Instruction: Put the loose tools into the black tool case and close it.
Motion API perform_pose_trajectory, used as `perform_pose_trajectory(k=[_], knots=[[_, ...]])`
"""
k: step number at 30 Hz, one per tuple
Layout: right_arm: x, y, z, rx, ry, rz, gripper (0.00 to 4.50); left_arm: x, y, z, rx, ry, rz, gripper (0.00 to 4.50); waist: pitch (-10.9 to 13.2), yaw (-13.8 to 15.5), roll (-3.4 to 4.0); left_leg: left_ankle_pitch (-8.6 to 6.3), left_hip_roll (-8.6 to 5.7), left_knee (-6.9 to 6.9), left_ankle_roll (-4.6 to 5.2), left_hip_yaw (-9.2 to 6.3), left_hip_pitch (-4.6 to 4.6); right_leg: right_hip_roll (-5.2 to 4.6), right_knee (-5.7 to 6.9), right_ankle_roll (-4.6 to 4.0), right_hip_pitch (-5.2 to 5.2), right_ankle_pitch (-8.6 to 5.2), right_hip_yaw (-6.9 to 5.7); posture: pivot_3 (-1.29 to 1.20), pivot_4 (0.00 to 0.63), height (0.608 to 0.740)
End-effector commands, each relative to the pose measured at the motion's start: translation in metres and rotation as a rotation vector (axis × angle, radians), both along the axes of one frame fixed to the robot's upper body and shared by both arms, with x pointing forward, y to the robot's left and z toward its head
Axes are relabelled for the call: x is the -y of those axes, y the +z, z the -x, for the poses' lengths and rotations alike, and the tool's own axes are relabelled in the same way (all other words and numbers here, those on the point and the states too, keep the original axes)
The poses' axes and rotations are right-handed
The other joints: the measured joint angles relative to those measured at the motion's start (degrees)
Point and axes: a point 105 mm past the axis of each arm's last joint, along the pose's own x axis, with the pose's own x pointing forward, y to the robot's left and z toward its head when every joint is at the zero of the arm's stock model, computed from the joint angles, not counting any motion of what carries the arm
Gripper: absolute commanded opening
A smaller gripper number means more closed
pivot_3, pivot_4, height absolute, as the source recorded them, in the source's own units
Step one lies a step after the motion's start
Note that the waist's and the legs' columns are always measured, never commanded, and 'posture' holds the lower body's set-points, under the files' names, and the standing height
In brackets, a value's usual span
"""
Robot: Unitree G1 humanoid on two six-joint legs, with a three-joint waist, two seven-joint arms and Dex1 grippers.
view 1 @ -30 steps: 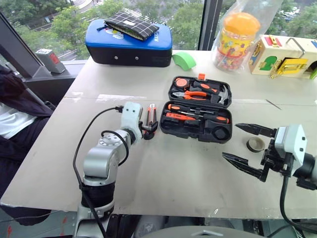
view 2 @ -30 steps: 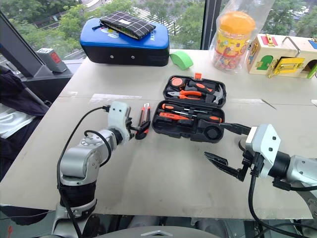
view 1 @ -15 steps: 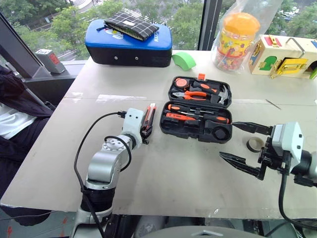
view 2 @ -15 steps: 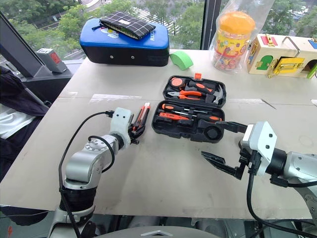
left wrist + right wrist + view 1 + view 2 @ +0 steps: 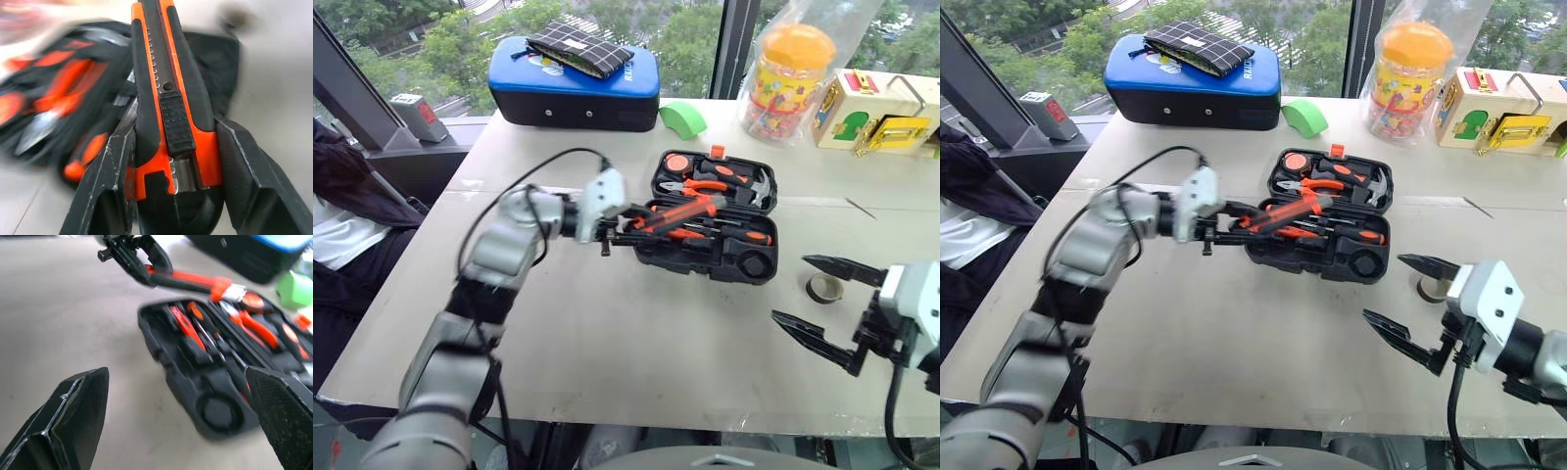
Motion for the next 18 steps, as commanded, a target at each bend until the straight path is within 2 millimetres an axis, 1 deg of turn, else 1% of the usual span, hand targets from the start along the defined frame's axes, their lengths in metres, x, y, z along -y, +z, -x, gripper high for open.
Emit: perform_pose_trajectory(k=[1,5,8,13,14,16,18], knots=[[0.001,0.01,0.008,0.042,-0.022,0.007,4.5,0.004,-0.007,-0.01,0.07,-0.117,-0.11,1.66,0.03,-0.5,-0.03,0.0,0.01,-0.01,0.0,-0.01,-0.01,0.02,-0.01,0.0,0.0,0.0,0.0,0.0,0.15,0.74],[0.0,0.011,0.013,0.054,-0.051,0.005,4.5,0.008,-0.022,-0.017,0.108,-0.22,-0.233,1.66,0.08,-0.76,-0.09,-0.04,0.08,-0.02,0.07,0.0,0.0,0.15,0.07,0.02,-0.04,-0.01,-0.02,0.0,0.15,0.74],[-0.001,0.01,0.016,0.052,-0.059,0.007,4.5,0.011,-0.028,-0.017,0.111,-0.273,-0.277,1.66,0.09,-0.76,-0.11,-0.05,0.11,0.01,0.09,0.0,0.02,0.17,0.14,0.03,-0.04,-0.01,-0.02,0.0,0.15,0.74],[0.0,0.009,0.018,0.057,-0.069,0.005,4.5,0.011,-0.034,-0.022,0.13,-0.272,-0.319,1.66,0.09,-0.62,-0.15,-0.05,0.12,0.07,0.1,-0.01,0.02,0.17,0.18,0.05,-0.02,-0.02,-0.03,0.0,0.15,0.74],[0.0,0.009,0.018,0.057,-0.071,0.004,4.5,0.01,-0.035,-0.022,0.111,-0.271,-0.325,1.66,0.09,-0.58,-0.16,-0.05,0.12,0.07,0.1,-0.01,0.04,0.17,0.2,0.06,-0.01,-0.02,-0.03,0.0,0.15,0.74],[0.0,0.009,0.019,0.058,-0.074,0.005,4.5,0.01,-0.033,-0.022,0.119,-0.275,-0.312,2.7,0.09,-0.56,-0.16,-0.04,0.12,0.07,0.1,-0.02,0.06,0.18,0.23,0.06,-0.01,-0.02,-0.04,0.0,0.15,0.74],[0.0,0.009,0.019,0.059,-0.076,0.001,4.5,0.013,-0.022,-0.025,0.096,-0.249,-0.241,3.54,0.08,-0.57,-0.16,-0.04,0.12,0.08,0.1,-0.02,0.07,0.2,0.25,0.06,-0.01,-0.02,-0.04,0.0,0.15,0.74]])
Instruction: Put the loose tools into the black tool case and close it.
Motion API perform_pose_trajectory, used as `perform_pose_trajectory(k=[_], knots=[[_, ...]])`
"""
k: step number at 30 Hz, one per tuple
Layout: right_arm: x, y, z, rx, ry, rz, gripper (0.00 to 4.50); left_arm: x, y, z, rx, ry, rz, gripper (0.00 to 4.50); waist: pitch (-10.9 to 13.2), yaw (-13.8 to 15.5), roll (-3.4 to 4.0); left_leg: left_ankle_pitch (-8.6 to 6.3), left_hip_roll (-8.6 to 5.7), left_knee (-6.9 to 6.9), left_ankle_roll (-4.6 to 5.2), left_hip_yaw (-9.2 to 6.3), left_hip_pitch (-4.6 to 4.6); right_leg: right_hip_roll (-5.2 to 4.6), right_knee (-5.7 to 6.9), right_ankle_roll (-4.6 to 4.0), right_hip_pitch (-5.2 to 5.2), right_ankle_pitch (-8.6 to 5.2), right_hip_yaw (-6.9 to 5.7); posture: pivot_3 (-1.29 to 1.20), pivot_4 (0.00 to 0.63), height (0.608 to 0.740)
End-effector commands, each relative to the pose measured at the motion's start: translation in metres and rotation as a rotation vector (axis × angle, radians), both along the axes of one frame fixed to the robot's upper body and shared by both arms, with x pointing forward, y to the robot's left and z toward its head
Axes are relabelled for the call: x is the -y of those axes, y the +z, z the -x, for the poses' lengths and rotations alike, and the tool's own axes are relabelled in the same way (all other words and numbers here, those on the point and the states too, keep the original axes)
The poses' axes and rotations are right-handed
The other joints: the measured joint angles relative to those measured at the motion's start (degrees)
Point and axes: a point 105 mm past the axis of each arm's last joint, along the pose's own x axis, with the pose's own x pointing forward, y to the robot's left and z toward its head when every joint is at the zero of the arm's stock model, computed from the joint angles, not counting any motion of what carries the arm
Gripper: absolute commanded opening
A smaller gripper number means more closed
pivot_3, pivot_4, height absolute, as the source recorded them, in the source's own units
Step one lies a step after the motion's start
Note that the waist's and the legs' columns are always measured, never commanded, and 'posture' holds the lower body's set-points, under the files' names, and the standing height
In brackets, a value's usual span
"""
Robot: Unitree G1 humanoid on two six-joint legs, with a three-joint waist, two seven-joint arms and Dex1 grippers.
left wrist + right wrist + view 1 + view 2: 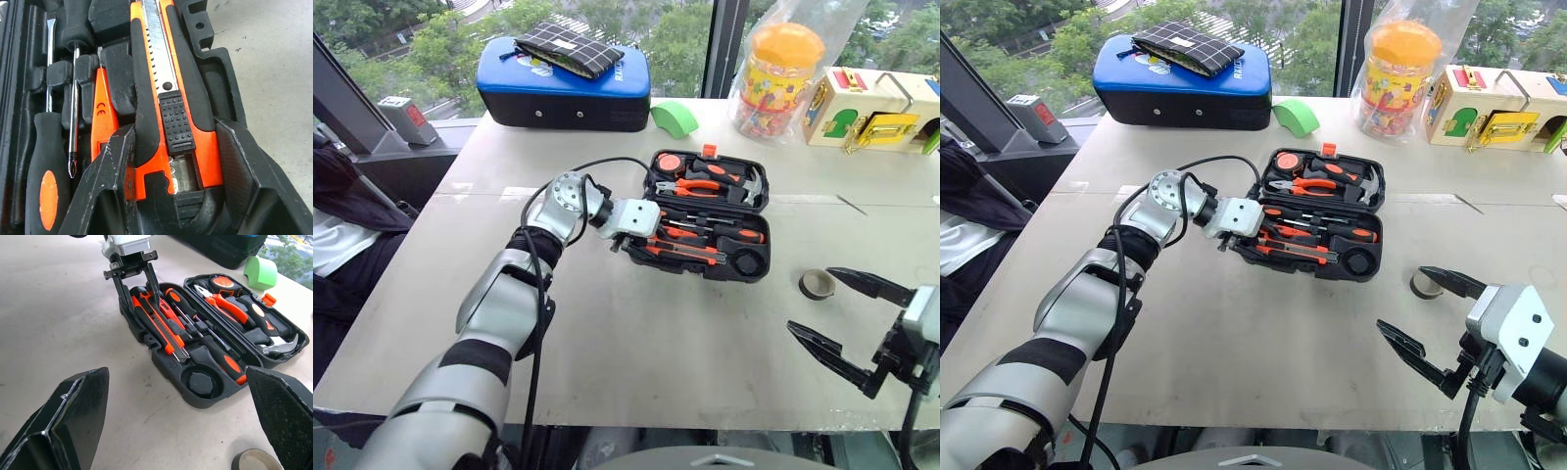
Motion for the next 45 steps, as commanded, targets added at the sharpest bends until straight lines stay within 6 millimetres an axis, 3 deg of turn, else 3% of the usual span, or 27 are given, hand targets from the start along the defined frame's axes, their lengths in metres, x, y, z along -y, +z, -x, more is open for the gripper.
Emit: perform_pose_trajectory(k=[1,2,6,7,9,15,16,20,23,24,29,35,39,42,45], knots=[[-0.005,0.008,0.003,0.049,0.019,0.008,4.5,0.002,0.012,0.0,-0.062,0.012,0.07,4.02,0.0,-0.07,0.0,0.0,0.0,0.0,0.0,0.01,0.01,0.01,0.0,0.0,0.0,0.0,0.0,0.0,0.15,0.74],[-0.005,0.008,0.003,0.048,0.019,0.008,4.5,0.003,0.02,0.0,-0.109,0.023,0.113,4.36,0.0,-0.17,0.0,0.0,0.0,0.0,0.0,0.0,0.0,0.02,0.01,0.0,0.0,0.0,0.0,0.0,0.15,0.74],[-0.008,0.007,0.001,0.05,0.025,-0.001,4.5,-0.002,0.046,-0.001,-0.268,0.095,0.264,4.36,0.03,-0.79,-0.04,0.0,0.0,0.0,0.0,-0.05,-0.03,0.13,0.02,0.0,-0.02,0.0,-0.02,0.0,0.15,0.74],[-0.009,0.007,0.0,0.051,0.026,-0.004,4.5,-0.002,0.049,0.0,-0.301,0.112,0.291,3.8,0.03,-0.98,-0.04,0.0,0.0,0.02,0.0,-0.1,-0.04,0.16,0.03,0.0,-0.01,0.0,-0.05,0.0,0.15,0.74],[-0.011,0.006,-0.001,0.052,0.028,-0.01,4.5,0.004,0.046,0.001,-0.333,0.157,0.338,3.15,0.03,-1.16,-0.03,0.0,0.08,0.03,0.0,-0.16,-0.04,0.18,0.05,0.0,-0.01,0.0,-0.07,0.0,0.15,0.74],[-0.015,0.006,-0.004,0.057,0.035,-0.02,4.5,0.015,0.011,0.01,-0.313,0.304,0.32,0.15,-0.01,-1.26,0.04,0.0,0.21,0.02,-0.01,-0.14,-0.01,0.19,0.04,-0.01,-0.01,0.0,0.03,0.0,0.15,0.74],[-0.014,0.006,-0.004,0.055,0.034,-0.019,4.5,0.015,0.002,0.008,-0.301,0.36,0.295,0.05,-0.01,-1.22,0.04,0.01,0.23,0.02,-0.01,-0.14,-0.01,0.19,0.06,-0.01,-0.01,0.0,0.03,0.0,0.15,0.74],[-0.014,0.004,-0.004,0.04,0.024,-0.015,4.5,0.009,-0.037,0.01,-0.289,0.5,0.126,0.05,-0.12,-0.34,0.02,0.01,0.21,0.07,-0.01,-0.15,0.02,0.19,0.08,-0.02,0.04,0.01,0.02,0.0,0.15,0.74],[-0.014,0.001,-0.003,0.023,0.022,-0.017,4.5,0.012,-0.048,0.016,-0.334,0.55,0.114,0.05,-0.13,0.07,0.06,0.0,0.19,0.05,-0.01,0.0,0.57,0.18,0.06,-0.02,0.5,0.0,0.17,0.0,0.15,0.74],[-0.014,0.0,-0.003,0.014,0.021,-0.022,4.5,0.015,-0.048,0.02,-0.382,0.566,0.126,0.05,-0.16,0.14,0.07,-0.01,0.21,-0.04,0.0,0.04,0.95,0.17,0.0,-0.02,0.86,-0.03,0.21,0.0,0.15,0.74],[-0.015,-0.004,-0.005,-0.036,-0.008,-0.066,4.5,0.017,-0.047,0.014,-0.568,0.723,0.199,0.05,-0.23,0.22,0.09,-0.01,0.23,-0.02,-0.01,0.04,1.0,0.18,0.0,-0.02,0.9,-0.03,0.21,0.0,0.15,0.74],[-0.015,-0.012,-0.011,-0.071,-0.033,-0.06,4.5,0.01,-0.048,-0.003,-0.656,0.898,0.27,0.05,-0.25,0.41,0.1,-0.01,0.18,0.01,-0.01,-0.04,0.96,0.15,0.0,-0.01,0.89,-0.02,0.15,0.0,0.15,0.74],[-0.014,-0.013,-0.012,-0.07,-0.026,-0.059,4.5,0.015,-0.048,-0.001,-0.645,0.87,0.279,0.05,-0.26,0.27,0.11,-0.01,0.19,0.0,-0.01,-0.03,0.97,0.14,0.0,-0.01,0.89,-0.02,0.16,0.0,0.15,0.74],[-0.006,-0.016,-0.019,-0.038,-0.076,0.016,4.5,0.034,-0.005,0.014,-0.642,0.636,0.49,0.05,-0.23,0.21,0.14,-0.01,0.2,-0.01,-0.02,-0.03,0.96,0.13,0.0,-0.01,0.88,-0.02,0.17,0.0,0.15,0.74],[0.014,-0.03,-0.033,-0.089,-0.203,0.095,4.5,0.038,0.033,0.036,-0.576,0.45,0.622,0.05,-0.08,0.19,0.04,-0.01,0.22,-0.07,-0.04,0.02,0.74,0.0,-0.02,-0.03,0.64,-0.02,0.2,0.0,0.15,0.74]])
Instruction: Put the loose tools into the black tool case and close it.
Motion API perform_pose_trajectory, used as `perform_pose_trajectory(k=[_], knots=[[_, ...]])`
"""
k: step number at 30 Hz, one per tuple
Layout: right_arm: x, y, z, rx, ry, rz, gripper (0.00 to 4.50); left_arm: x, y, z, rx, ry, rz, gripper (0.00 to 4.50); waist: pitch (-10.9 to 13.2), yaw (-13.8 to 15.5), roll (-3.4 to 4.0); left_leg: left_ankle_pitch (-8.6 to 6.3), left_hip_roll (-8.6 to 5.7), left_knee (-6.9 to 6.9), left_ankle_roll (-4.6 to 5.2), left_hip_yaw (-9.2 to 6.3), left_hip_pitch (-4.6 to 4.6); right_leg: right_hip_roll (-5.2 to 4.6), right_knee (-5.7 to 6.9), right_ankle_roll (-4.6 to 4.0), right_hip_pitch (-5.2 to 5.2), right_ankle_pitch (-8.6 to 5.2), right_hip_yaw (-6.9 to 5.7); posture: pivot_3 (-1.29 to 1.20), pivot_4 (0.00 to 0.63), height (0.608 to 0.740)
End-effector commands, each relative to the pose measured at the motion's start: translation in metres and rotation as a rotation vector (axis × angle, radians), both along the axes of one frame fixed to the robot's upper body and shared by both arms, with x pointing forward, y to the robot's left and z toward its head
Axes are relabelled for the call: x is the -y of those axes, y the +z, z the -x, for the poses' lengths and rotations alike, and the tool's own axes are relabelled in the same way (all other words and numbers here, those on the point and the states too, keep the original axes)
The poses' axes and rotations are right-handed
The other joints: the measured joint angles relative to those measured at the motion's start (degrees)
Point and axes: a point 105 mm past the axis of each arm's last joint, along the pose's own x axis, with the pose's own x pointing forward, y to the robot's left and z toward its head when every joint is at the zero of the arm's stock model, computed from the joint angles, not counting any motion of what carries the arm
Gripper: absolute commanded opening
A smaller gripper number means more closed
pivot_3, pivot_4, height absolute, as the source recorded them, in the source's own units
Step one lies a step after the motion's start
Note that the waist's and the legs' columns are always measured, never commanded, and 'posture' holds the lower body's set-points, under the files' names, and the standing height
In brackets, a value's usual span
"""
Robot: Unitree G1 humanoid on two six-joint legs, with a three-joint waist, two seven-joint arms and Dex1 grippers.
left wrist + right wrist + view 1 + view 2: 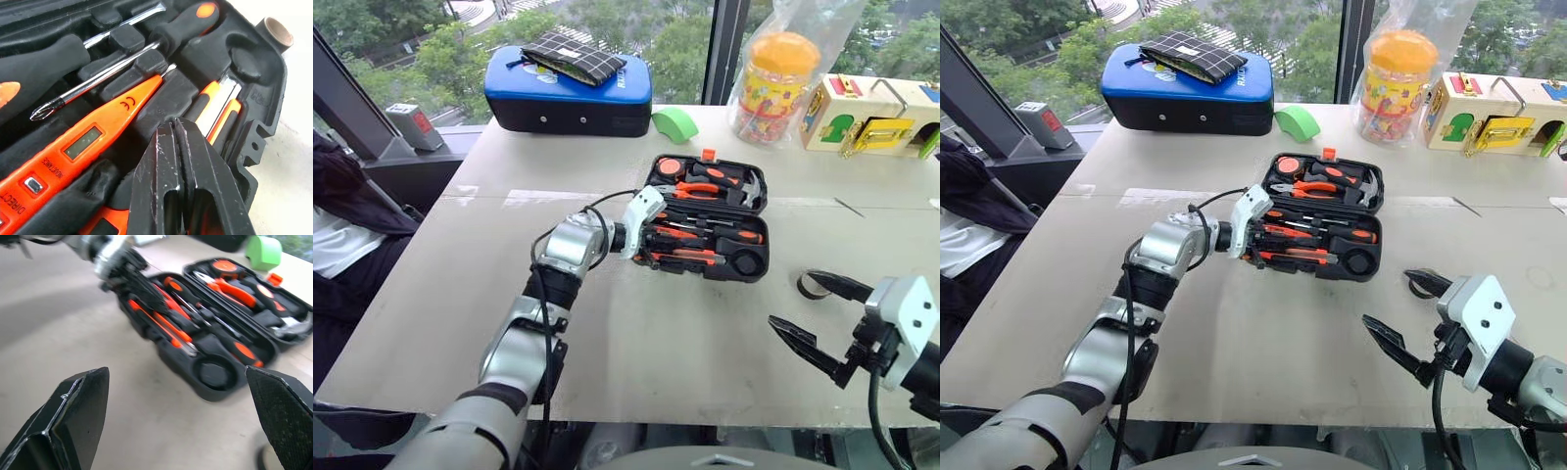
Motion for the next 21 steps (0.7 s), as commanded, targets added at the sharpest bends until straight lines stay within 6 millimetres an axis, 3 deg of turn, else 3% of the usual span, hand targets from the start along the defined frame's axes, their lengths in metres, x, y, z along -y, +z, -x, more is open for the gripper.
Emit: perform_pose_trajectory(k=[1,3,6,8,12,17,20,21], knots=[[0.022,-0.008,-0.016,-0.014,-0.138,0.077,4.5,0.008,0.057,0.023,0.247,-0.139,0.144,0.05,0.06,0.06,-0.12,0.01,0.0,0.0,-0.01,0.0,-0.19,-0.04,-0.01,0.0,-0.19,0.0,-0.01,0.0,0.15,0.74],[0.034,-0.016,-0.027,-0.062,-0.22,0.122,4.5,0.003,0.065,0.045,0.302,-0.257,0.147,0.05,0.04,0.12,-0.09,0.17,0.01,0.02,-0.29,-0.01,-0.55,-0.17,-0.01,-0.03,-0.52,0.02,0.02,0.0,0.15,0.74],[0.047,-0.033,-0.04,-0.19,-0.262,0.208,4.5,-0.002,0.074,0.069,0.321,-0.347,0.155,0.79,-0.03,-0.2,0.08,0.24,0.01,-0.02,-0.41,0.06,-0.74,-0.21,-0.02,-0.04,-0.78,0.02,0.08,0.0,0.15,0.74],[0.047,-0.039,-0.051,-0.268,-0.263,0.165,3.94,-0.002,0.076,0.081,0.359,-0.389,0.137,1.74,-0.02,-0.08,0.07,0.24,0.01,-0.08,-0.4,0.07,-0.74,-0.17,-0.06,-0.05,-0.76,0.02,0.06,0.0,0.15,0.74],[0.044,-0.04,-0.068,-0.318,-0.267,0.174,2.33,-0.005,0.077,0.099,0.34,-0.429,0.131,3.39,0.09,0.09,0.19,0.08,-0.03,-0.06,-0.12,0.03,-0.77,-0.09,-0.07,-0.05,-0.72,0.02,-0.01,0.0,0.15,0.74],[0.049,-0.047,-0.077,-0.435,-0.3,0.189,2.33,-0.007,0.079,0.108,0.36,-0.406,0.119,3.39,0.1,0.12,0.2,0.07,-0.04,-0.06,-0.1,-0.03,-0.8,-0.07,-0.11,-0.04,-0.72,0.02,-0.09,0.0,0.15,0.74],[0.053,-0.054,-0.079,-0.488,-0.311,0.222,1.48,-0.008,0.079,0.111,0.367,-0.384,0.115,3.48,0.1,0.02,0.2,0.07,-0.04,-0.06,-0.1,-0.02,-0.81,-0.06,-0.14,-0.04,-0.73,0.02,-0.09,0.0,0.15,0.74],[0.053,-0.055,-0.08,-0.499,-0.309,0.227,0.98,-0.009,0.078,0.112,0.367,-0.379,0.112,3.48,0.1,-0.04,0.21,0.07,-0.04,-0.06,-0.1,-0.02,-0.8,-0.07,-0.13,-0.04,-0.73,0.02,-0.09,0.0,0.15,0.74]])
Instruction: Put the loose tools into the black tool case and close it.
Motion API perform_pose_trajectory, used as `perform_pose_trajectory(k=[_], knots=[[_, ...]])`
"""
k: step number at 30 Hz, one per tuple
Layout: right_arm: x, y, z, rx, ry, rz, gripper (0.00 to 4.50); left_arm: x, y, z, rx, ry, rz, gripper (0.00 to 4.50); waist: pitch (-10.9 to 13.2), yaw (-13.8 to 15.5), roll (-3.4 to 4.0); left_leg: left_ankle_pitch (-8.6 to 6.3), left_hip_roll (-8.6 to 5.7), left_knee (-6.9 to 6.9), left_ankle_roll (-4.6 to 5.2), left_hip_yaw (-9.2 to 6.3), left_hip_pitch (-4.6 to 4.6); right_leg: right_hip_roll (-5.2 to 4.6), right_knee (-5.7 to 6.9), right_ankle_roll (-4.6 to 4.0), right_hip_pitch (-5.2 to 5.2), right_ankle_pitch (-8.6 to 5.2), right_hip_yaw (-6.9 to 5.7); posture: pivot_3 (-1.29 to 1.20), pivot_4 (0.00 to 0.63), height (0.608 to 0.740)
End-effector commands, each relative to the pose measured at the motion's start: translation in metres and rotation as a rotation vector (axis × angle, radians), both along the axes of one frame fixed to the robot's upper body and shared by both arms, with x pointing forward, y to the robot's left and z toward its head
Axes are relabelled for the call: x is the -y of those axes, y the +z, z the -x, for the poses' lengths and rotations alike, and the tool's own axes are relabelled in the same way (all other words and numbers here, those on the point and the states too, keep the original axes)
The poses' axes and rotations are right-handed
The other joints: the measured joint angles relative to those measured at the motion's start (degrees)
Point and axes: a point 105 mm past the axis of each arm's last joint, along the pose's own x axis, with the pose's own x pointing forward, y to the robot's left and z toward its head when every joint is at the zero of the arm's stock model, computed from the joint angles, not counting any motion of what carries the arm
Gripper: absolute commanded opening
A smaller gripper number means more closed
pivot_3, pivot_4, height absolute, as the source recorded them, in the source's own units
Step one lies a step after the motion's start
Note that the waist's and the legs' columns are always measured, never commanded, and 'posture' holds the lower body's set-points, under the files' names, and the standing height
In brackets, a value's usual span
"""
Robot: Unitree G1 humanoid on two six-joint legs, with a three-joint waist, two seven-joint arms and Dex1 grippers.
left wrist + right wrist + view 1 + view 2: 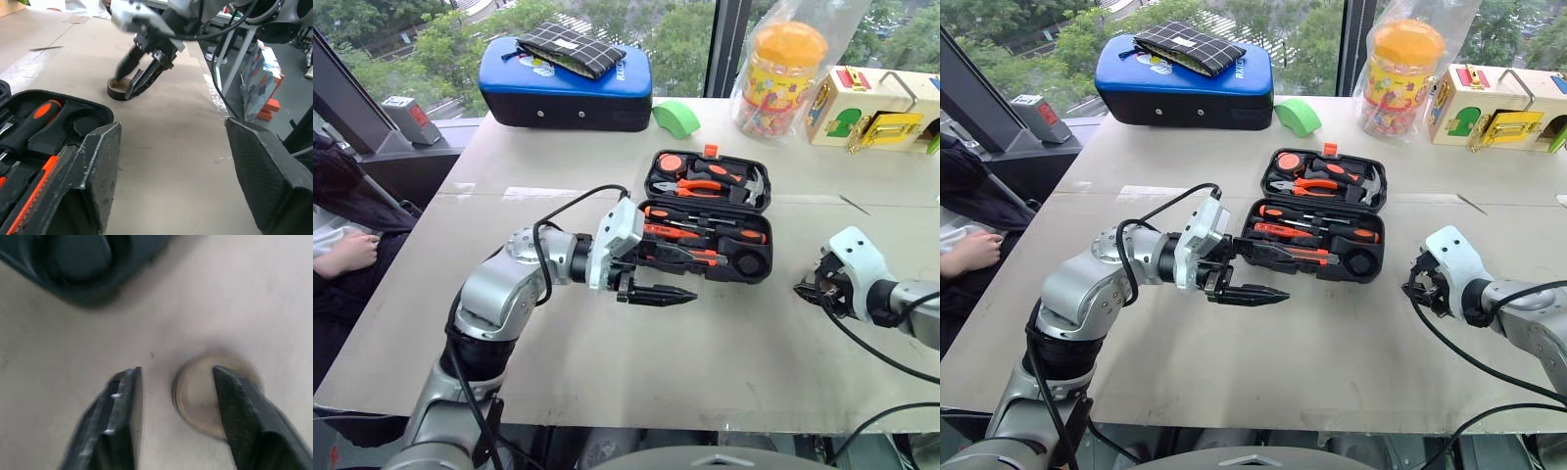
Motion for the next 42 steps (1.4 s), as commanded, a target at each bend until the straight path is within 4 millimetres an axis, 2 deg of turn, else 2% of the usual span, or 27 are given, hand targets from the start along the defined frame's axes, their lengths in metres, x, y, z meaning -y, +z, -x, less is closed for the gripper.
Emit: perform_pose_trajectory(k=[1,2,7,12,15,18,22,27,31,34,37,38,40,42], knots=[[0.003,0.001,-0.003,-0.027,0.005,0.027,0.52,-0.003,0.007,0.007,0.044,0.009,0.012,3.48,0.01,-0.08,0.01,0.0,0.0,-0.01,0.0,0.03,0.01,0.0,0.0,0.0,0.0,0.0,0.02,0.0,0.15,0.74],[0.004,0.001,-0.003,-0.033,0.009,0.034,0.08,-0.004,0.006,0.007,0.043,0.017,0.009,3.48,0.0,-0.11,0.02,0.0,0.0,-0.01,0.0,0.02,0.01,0.0,0.01,0.0,0.0,0.0,0.02,0.0,0.15,0.74],[0.001,0.01,-0.007,-0.009,0.051,0.037,0.08,-0.011,0.003,0.007,0.041,0.061,0.008,3.48,0.01,-0.13,0.03,0.0,0.0,0.0,0.01,0.05,0.03,0.02,0.03,0.0,0.0,0.0,0.03,0.0,0.15,0.74],[-0.049,0.053,-0.003,0.064,0.286,-0.099,0.08,-0.029,-0.002,0.012,0.019,0.121,0.012,3.48,0.09,-0.52,0.15,-0.01,0.04,-0.02,0.01,0.04,0.03,0.04,0.02,0.0,-0.03,0.0,0.02,0.0,0.15,0.74],[-0.079,0.064,-0.008,0.064,0.396,-0.118,0.08,-0.045,-0.009,0.018,0.016,0.173,-0.015,3.48,0.13,-1.34,0.18,-0.01,0.07,-0.04,0.01,0.02,0.05,0.04,0.02,0.0,-0.03,0.0,0.02,0.0,0.15,0.74],[-0.09,0.06,-0.018,0.032,0.417,-0.112,0.08,-0.051,-0.009,0.02,0.013,0.214,-0.009,3.48,0.14,-1.4,0.13,-0.01,0.08,-0.07,0.01,0.0,0.07,-0.01,0.02,-0.01,-0.03,0.0,0.0,0.0,0.15,0.74],[-0.088,0.044,-0.029,-0.008,0.411,-0.05,0.08,-0.055,-0.011,0.021,0.03,0.249,-0.025,3.48,0.16,-0.35,0.11,-0.01,0.0,-0.07,0.0,-0.12,-0.04,-0.11,-0.1,-0.01,-0.03,0.0,-0.13,0.0,0.15,0.74],[-0.085,0.027,-0.032,-0.075,0.437,-0.015,0.08,-0.057,-0.01,0.023,0.041,0.306,-0.022,3.48,0.17,-0.24,0.13,0.0,-0.04,-0.12,-0.02,-0.02,-0.04,-0.38,-0.16,-0.01,-0.08,0.01,-0.05,0.0,0.15,0.74],[-0.085,0.022,-0.034,-0.094,0.47,-0.009,0.08,-0.057,-0.011,0.026,0.042,0.329,-0.021,3.48,0.16,-0.17,0.13,0.0,-0.02,-0.18,-0.02,-0.04,-0.02,-0.38,-0.17,-0.01,-0.07,0.01,-0.08,0.0,0.15,0.74],[-0.088,0.025,-0.037,-0.082,0.497,-0.018,0.9,-0.059,-0.013,0.025,0.039,0.357,-0.025,3.48,0.16,-0.12,0.13,-0.01,-0.03,-0.17,-0.01,-0.02,-0.02,-0.4,-0.18,-0.02,-0.06,0.01,-0.06,0.0,0.15,0.74],[-0.092,0.037,-0.033,-0.062,0.53,-0.062,2.33,-0.063,-0.017,0.019,0.013,0.411,-0.025,3.48,0.16,-0.13,0.13,-0.01,-0.03,-0.17,-0.01,-0.02,-0.02,-0.4,-0.18,-0.02,-0.07,0.02,-0.07,0.0,0.15,0.74],[-0.094,0.045,-0.03,-0.054,0.545,-0.099,2.49,-0.065,-0.019,0.015,-0.003,0.439,-0.028,3.48,0.18,-0.11,0.16,-0.01,-0.03,-0.19,-0.01,-0.03,-0.02,-0.4,-0.18,-0.02,-0.07,0.02,-0.07,0.0,0.15,0.74],[-0.092,0.067,-0.029,-0.011,0.517,-0.19,2.49,-0.072,-0.024,-0.007,-0.071,0.588,-0.005,3.48,0.21,0.01,0.2,-0.01,-0.01,-0.24,-0.01,-0.07,-0.03,-0.4,-0.22,-0.02,-0.08,0.02,-0.09,0.0,0.15,0.74],[-0.084,0.082,-0.039,0.07,0.429,-0.252,2.49,-0.075,-0.023,-0.029,-0.103,0.705,0.028,3.48,0.26,0.24,0.26,-0.02,-0.06,-0.22,0.0,-0.13,-0.06,-0.43,-0.23,-0.01,-0.06,0.02,-0.14,0.0,0.15,0.74]])
